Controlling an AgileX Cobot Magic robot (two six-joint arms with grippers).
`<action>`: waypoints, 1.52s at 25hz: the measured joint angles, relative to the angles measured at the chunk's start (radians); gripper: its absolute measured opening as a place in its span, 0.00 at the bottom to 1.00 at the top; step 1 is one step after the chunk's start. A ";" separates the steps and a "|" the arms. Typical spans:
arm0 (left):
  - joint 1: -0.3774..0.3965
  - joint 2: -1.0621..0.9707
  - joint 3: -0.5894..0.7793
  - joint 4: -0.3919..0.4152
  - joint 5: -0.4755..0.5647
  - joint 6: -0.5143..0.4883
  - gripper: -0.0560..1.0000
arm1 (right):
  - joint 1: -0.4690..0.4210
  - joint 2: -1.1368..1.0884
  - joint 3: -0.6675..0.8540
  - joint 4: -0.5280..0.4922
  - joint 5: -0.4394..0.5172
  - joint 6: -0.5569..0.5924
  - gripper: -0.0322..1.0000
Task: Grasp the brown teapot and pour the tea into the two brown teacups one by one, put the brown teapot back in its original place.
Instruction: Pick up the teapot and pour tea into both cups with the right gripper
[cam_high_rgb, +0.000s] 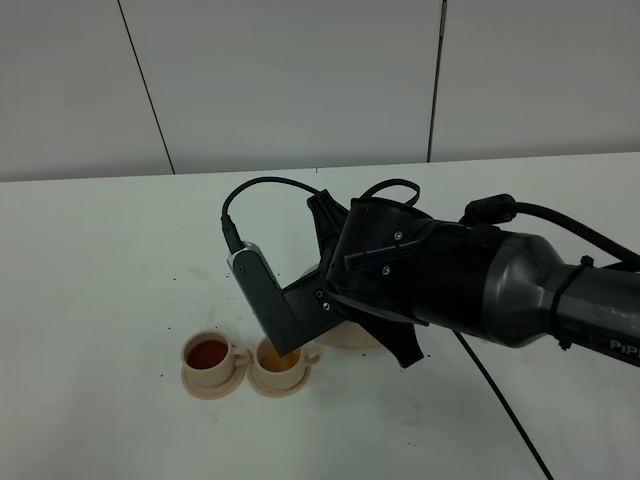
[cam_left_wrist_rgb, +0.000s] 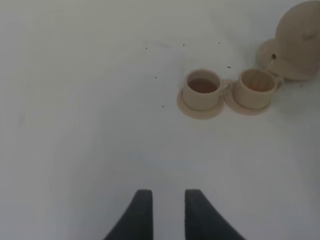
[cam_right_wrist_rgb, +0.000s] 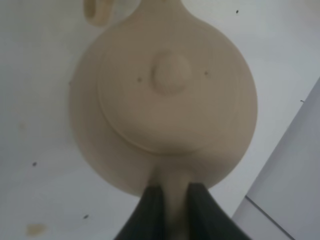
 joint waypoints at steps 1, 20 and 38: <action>0.000 0.000 0.000 0.000 0.000 0.000 0.27 | 0.005 0.000 0.000 -0.010 0.002 0.003 0.12; 0.000 0.000 0.000 0.000 0.000 0.000 0.27 | 0.024 0.000 0.000 -0.062 0.012 0.026 0.12; 0.000 0.000 0.000 0.000 0.000 0.000 0.27 | 0.024 0.000 0.000 -0.070 0.014 0.026 0.12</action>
